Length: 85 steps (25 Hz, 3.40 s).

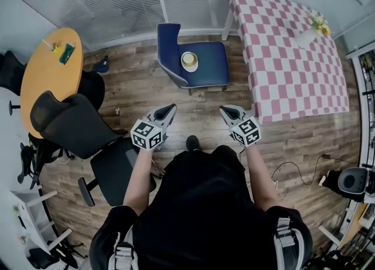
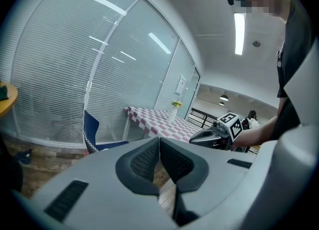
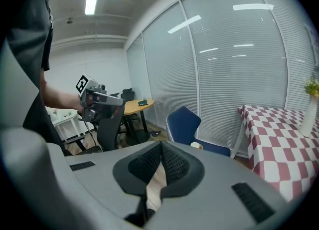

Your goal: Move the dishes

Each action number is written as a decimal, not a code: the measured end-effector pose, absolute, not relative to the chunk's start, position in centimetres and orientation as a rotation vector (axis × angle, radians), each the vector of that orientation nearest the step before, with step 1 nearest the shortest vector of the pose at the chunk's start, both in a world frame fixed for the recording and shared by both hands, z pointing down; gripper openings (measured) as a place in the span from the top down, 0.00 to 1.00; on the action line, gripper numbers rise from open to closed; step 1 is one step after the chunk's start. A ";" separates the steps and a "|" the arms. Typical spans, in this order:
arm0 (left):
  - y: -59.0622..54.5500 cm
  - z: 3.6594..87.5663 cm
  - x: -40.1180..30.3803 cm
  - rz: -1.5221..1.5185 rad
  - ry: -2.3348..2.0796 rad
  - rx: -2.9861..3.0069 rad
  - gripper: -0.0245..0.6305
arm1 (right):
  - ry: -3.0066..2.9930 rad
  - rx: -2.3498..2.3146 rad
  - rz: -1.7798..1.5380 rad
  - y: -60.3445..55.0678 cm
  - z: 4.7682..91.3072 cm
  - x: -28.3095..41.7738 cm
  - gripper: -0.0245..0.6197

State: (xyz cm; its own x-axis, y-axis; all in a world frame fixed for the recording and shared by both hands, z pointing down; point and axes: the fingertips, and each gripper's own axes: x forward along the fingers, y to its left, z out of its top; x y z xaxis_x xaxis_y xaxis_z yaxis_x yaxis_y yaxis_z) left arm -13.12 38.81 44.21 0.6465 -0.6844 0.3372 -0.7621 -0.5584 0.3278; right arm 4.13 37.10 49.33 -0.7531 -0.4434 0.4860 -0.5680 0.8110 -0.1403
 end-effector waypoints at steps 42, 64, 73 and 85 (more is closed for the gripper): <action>15.8 45.2 -12.7 0.213 -1.440 2.176 0.93 | -2.588 0.270 0.350 9.8 52.8 0.7 0.94; 12.5 47.0 -17.1 0.168 -1.594 1.989 0.93 | -2.479 -0.056 0.153 4.5 57.0 -4.7 0.94; 8.4 48.9 -20.0 0.216 -1.401 2.112 0.93 | -2.442 0.159 0.313 2.4 59.9 -6.0 0.94; 6.9 52.2 -21.3 0.283 -1.218 2.183 0.93 | -2.427 0.327 0.450 0.9 65.8 -9.2 0.94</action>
State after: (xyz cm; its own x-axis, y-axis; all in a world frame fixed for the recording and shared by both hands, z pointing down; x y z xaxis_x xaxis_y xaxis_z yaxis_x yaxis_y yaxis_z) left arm -21.26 6.90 52.23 0.5528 -0.6948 0.4600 -0.8264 -0.3863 0.4097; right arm -9.20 0.86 65.75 -0.7644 -0.1201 0.6334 -0.3393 0.9104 -0.2368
